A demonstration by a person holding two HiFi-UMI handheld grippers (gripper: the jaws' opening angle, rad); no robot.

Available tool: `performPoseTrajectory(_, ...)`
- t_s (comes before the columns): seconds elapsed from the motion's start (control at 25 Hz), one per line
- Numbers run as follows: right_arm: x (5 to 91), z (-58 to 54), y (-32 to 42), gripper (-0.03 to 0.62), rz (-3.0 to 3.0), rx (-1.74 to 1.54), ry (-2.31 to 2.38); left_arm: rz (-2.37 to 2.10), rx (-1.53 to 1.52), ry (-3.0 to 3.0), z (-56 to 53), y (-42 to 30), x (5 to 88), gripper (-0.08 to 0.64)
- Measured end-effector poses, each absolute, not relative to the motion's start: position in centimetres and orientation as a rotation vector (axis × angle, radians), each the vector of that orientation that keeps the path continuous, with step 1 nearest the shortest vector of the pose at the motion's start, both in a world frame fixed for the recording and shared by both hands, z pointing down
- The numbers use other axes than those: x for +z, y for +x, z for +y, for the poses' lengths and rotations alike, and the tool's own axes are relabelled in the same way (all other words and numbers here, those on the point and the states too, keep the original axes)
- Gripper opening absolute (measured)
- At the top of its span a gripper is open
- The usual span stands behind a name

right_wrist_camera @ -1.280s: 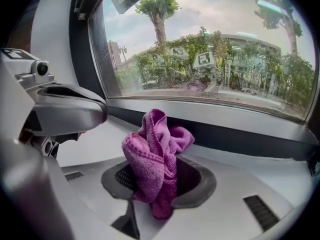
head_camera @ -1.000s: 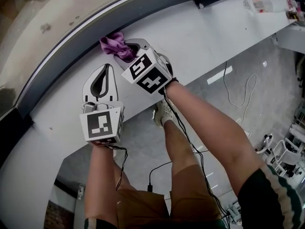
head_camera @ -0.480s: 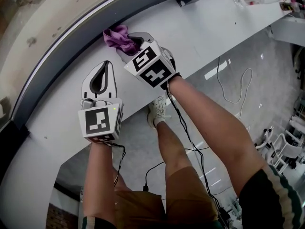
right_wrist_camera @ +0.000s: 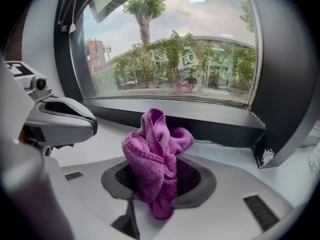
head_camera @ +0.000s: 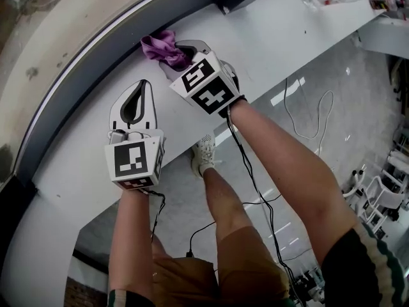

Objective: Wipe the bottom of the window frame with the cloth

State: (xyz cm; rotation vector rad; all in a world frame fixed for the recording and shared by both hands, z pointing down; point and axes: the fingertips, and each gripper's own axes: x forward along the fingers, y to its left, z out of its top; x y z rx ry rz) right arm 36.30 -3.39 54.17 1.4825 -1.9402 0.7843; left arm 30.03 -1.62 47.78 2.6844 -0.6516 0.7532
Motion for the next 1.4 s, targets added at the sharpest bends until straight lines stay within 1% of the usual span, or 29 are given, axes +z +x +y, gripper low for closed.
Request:
performPoseTrajectory(0.32,55.1,-2.2,43.3,0.164,-1.887,0.803,1.545,-0.618,0.772,2.689,-0.4,36.0,49.2,0.003)
performPoseTrajectory(0.68,55.2,-1.6,47.8,0.163,-1.869,0.773,1.552,-0.624,0.757,2.686,-0.4,40.2,48.8,0.003)
performPoseTrajectory(1.04,55.5,-0.5,53.3,0.164,-1.768,0.822,1.606,-0.592,0.772,2.666,1.5,44.2,48.2,0.003)
performPoseTrajectory(1.16,55.7,-0.3,54.0,0.164,-1.771,0.858,1.607,-0.576,0.754,2.669,1.6,45.5,47.9,0.003)
performPoseTrajectory(1.4,55.8,-0.3,53.4,0.163,-1.79,0.818,1.601,-0.575,0.781,2.65,2.1,46.9,47.6,0.003)
